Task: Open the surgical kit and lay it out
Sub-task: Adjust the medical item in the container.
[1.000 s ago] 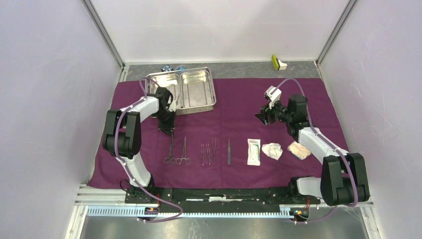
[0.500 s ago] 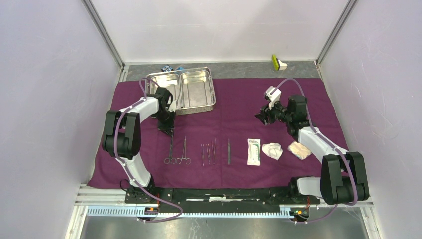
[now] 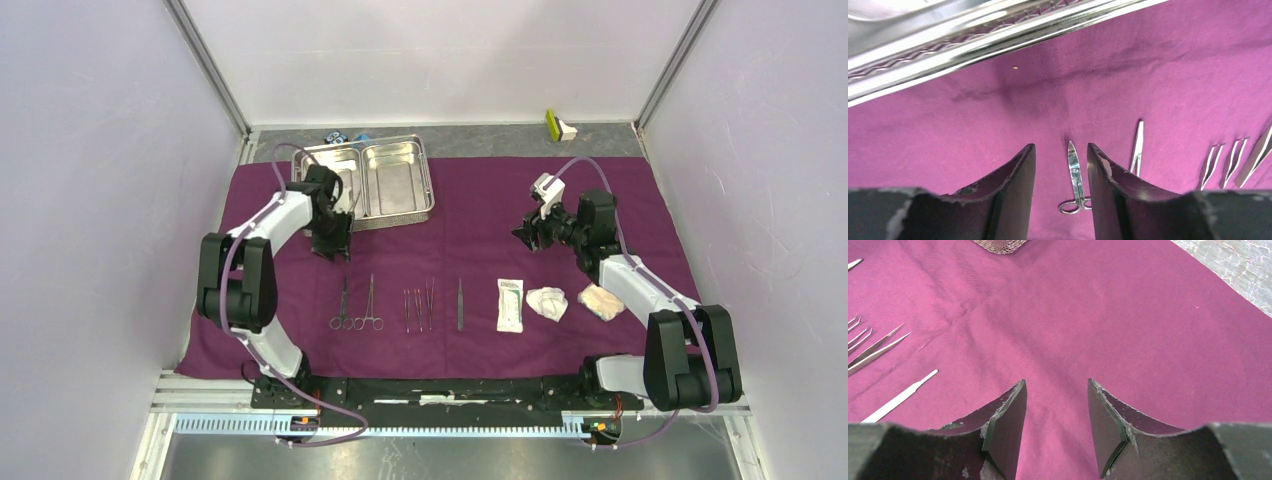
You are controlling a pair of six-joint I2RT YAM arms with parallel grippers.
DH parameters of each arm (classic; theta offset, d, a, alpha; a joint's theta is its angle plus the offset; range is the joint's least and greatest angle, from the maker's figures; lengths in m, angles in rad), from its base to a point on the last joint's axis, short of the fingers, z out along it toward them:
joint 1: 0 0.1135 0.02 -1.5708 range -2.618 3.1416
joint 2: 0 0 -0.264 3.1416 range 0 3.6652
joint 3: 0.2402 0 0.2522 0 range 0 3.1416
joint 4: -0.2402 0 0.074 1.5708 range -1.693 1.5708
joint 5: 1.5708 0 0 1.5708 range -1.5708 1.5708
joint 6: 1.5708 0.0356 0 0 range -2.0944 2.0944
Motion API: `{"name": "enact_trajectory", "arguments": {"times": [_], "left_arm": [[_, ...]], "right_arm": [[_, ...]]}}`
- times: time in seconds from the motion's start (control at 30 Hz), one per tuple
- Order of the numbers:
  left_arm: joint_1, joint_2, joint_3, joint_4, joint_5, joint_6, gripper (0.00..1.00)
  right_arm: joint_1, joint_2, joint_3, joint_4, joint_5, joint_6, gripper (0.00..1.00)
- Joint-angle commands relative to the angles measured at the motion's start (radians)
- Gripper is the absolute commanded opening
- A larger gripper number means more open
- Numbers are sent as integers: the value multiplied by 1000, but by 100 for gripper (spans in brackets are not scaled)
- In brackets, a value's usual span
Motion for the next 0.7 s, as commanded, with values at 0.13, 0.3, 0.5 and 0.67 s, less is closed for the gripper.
{"name": "enact_trajectory", "arguments": {"times": [0.13, 0.3, 0.5, 0.67], "left_arm": [[6, -154, 95, 53, -66, 60, 57], [7, -142, 199, 99, -147, 76, 67], [15, 6, 368, 132, -157, 92, 70], [33, 192, 524, 82, -151, 110, 70]], "right_arm": [[-3, -49, 3, 33, -7, -5, 55], [-3, -81, 9, 29, 7, -16, 55], [-3, -94, 16, 20, 9, -25, 54], [-4, -95, 24, -6, 8, -47, 55]]}}
